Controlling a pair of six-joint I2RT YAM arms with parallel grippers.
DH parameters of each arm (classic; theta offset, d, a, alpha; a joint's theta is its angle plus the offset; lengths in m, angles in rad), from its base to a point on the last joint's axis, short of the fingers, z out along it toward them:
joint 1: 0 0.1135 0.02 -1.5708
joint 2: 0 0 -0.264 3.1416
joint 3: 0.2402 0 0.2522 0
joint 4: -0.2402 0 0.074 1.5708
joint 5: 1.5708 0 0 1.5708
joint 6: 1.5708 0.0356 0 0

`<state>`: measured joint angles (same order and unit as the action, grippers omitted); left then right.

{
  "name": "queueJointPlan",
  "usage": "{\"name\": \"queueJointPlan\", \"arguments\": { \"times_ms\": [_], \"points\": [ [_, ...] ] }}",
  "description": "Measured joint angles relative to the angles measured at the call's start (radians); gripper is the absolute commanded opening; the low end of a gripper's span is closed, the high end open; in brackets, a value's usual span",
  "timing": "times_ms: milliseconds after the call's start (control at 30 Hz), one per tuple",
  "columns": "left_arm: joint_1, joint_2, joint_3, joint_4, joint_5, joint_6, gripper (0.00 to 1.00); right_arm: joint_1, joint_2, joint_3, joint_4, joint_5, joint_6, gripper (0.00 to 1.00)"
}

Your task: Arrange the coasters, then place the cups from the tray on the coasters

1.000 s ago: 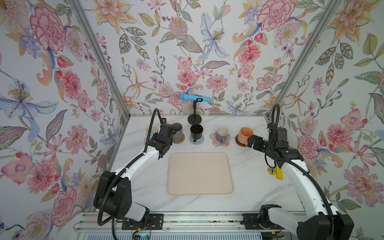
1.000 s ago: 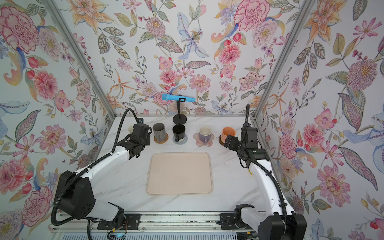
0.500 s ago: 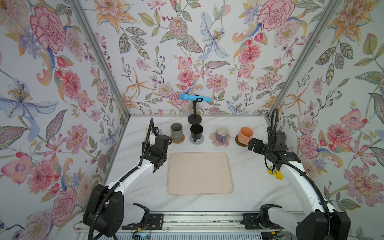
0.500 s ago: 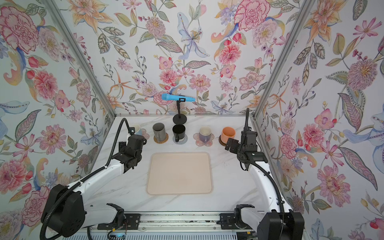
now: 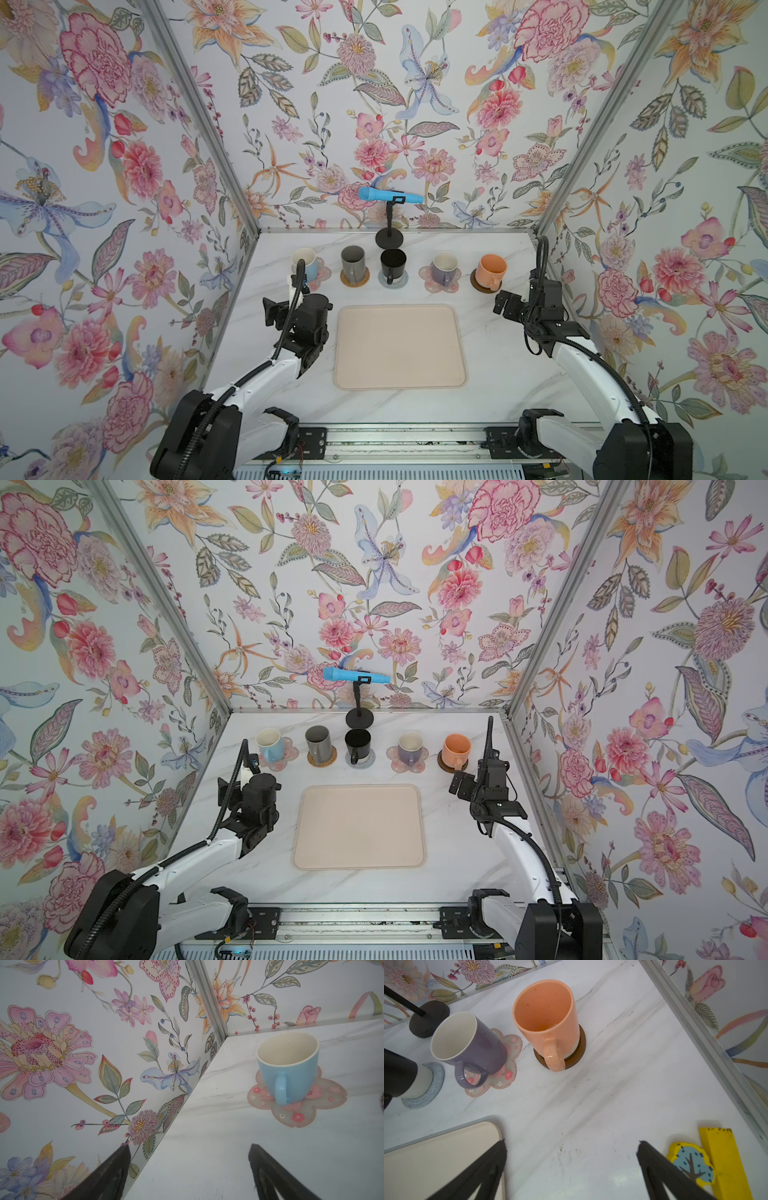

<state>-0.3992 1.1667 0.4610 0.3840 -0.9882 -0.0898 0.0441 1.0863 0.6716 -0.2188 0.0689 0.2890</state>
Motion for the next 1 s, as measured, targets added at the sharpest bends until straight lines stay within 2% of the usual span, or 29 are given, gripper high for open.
{"name": "queueJointPlan", "arguments": {
  "times_ms": [300, 467, 700, 1000],
  "points": [
    [0.000, 0.038, -0.075, 0.244, -0.014, 0.039, 0.99, -0.001, 0.008, -0.035, 0.138, 0.053, -0.030, 0.99],
    [0.002, 0.100, -0.144, 0.426, -0.015, 0.089, 0.99, -0.005, 0.013, -0.086, 0.213, 0.094, -0.051, 0.99],
    [0.008, 0.217, -0.155, 0.602, -0.039, 0.122, 0.99, -0.006, 0.015, -0.182, 0.347, 0.158, -0.111, 0.99],
    [0.049, 0.272, -0.231, 0.854, -0.014, 0.132, 0.99, -0.008, 0.031, -0.269, 0.514, 0.185, -0.141, 0.99]
  ]
}}
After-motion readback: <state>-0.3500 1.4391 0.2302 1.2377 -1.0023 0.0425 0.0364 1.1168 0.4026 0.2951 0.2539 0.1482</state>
